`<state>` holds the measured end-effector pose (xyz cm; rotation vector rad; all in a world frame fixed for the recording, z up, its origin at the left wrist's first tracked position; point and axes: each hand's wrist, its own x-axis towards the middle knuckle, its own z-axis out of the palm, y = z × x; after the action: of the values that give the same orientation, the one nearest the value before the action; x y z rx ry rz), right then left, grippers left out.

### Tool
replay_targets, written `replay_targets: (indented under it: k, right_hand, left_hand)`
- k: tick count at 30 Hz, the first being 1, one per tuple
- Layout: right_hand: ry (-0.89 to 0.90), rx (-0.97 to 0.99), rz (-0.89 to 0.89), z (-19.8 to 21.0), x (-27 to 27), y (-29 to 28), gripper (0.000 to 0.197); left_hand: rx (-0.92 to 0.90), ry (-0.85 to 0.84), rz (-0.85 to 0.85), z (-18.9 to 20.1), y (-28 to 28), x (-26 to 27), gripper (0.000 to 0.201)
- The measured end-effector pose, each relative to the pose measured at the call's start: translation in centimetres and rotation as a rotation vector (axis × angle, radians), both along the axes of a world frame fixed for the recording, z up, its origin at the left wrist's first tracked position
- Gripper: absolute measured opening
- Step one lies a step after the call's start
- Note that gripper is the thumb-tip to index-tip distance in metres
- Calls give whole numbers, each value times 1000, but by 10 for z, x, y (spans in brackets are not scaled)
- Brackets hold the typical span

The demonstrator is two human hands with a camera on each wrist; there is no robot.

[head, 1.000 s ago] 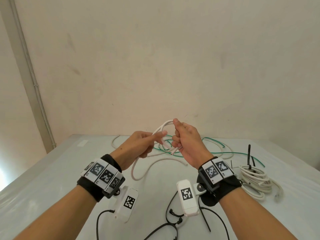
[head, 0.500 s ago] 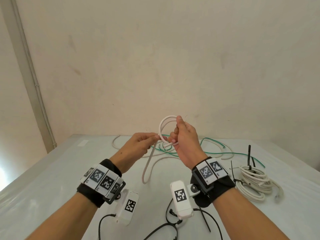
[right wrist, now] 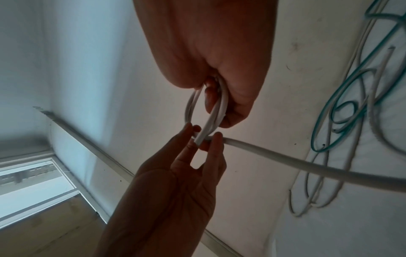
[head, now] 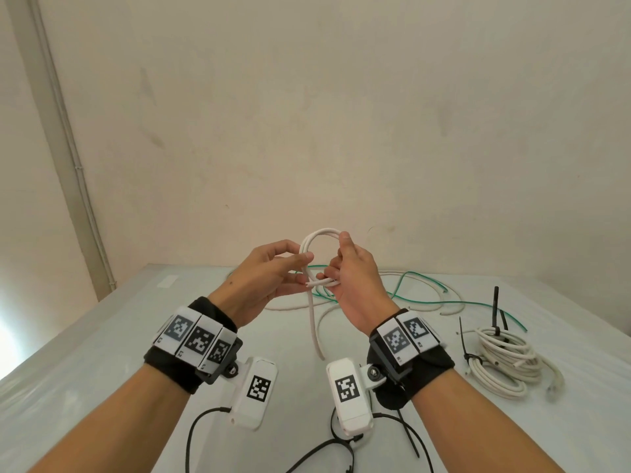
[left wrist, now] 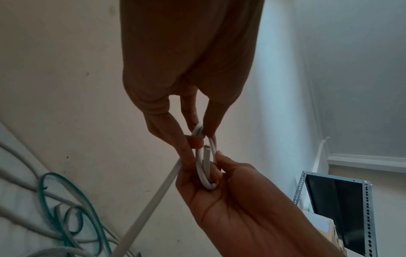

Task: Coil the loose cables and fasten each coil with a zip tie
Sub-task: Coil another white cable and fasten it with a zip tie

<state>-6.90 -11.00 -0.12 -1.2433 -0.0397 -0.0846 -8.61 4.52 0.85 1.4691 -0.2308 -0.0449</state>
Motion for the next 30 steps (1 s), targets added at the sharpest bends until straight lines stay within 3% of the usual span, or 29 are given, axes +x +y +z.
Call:
replay_targets:
  k: [6,11,16,21,27,30]
  right_hand:
    - [161,-201,55,11,-3,4,43]
    - [331,-26,270,20,-7,3,44]
    - [239,34,188,24,-1,11,38]
    - [151,-145,123,23,7,11,30]
    - [45,-410,96,11,10,10,49]
    - [-12,-447,114,12,4,6,46]
  left_hand:
    - [53,-95,100,6,2,-3,13]
    - [91,-168,137,10,7,-7,20]
    - [105,-154,111,20,10,-15,26]
    - [175,-87,59,25,12,-21,25]
    - [149,33,-34,14,4,-26,18]
    - [160,48,-37,10,0,-28,15]
